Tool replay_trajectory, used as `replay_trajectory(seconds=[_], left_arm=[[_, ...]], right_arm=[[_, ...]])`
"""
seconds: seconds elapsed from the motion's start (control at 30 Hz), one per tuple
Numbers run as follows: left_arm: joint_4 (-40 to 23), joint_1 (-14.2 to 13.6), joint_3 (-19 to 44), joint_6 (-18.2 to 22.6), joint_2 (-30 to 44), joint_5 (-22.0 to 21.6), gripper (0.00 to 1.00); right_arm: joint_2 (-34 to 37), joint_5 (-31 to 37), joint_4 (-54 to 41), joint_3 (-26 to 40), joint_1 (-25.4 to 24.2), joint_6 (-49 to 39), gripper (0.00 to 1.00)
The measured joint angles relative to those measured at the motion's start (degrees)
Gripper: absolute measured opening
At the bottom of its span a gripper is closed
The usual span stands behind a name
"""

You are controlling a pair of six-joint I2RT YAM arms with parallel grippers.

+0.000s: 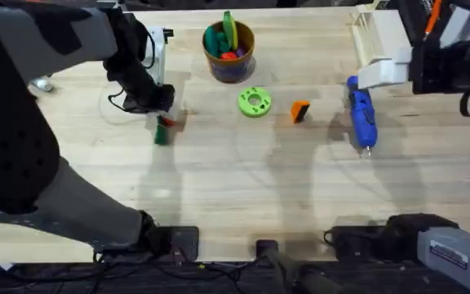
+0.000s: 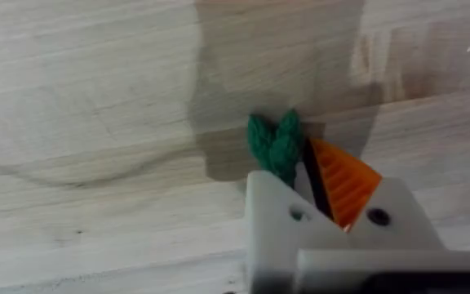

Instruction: Pick up the gripper from the table and insert it into the empty holder that is missing its gripper. Then pick up a screw, insert it into the mounting hole, and use the screwdriver to tighten it. Finally, clean up the table by picking up the vegetable and placing it into the bucket.

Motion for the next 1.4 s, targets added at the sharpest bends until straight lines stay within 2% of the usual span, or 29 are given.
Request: replay_trajectory(seconds=[0.2,0.37,0.5,0.63,0.67,0.83,0.9,1.2,1.4], left_arm=[[-0.43,-0.04,0.09,0.0,0.0,0.18,0.005],[-1.33,-2.44,0.15,-0.27,-1.51,-1.11,0.005],[-2.23,-5.59,0.52,-1.31,-8.03,-1.6,0.005],[-3.57,-6.09,2.64,-1.7,-16.41,-2.02,0.009],[-3.71,-6.03,3.07,-1.7,-18.44,-2.26,0.142],[-4.26,-5.92,3.48,-2.01,-27.43,-2.45,0.927],[-4.31,-5.92,3.48,-2.23,-29.77,-2.49,0.98],[-4.26,-5.92,3.16,-3.8,-38.44,-4.19,0.985],[-1.31,-5.92,-3.08,-6.86,-45.13,-4.11,0.986]], right_arm=[[0.0,0.0,0.01,0.0,0.0,0.0,0.992],[0.0,0.0,-0.01,0.0,0.0,0.0,0.992],[0.0,0.0,-0.01,0.0,0.0,0.0,0.993],[0.0,0.0,-0.01,0.0,0.0,0.0,0.993],[0.0,0.0,0.01,0.0,0.0,0.0,0.992],[0.0,0.0,-0.01,0.0,0.0,0.0,0.992],[0.0,0.0,0.0,0.0,0.0,0.0,0.992],[0.0,0.0,-0.01,0.0,0.0,0.0,0.992],[0.0,0.0,-0.01,0.0,0.0,0.0,0.992]])
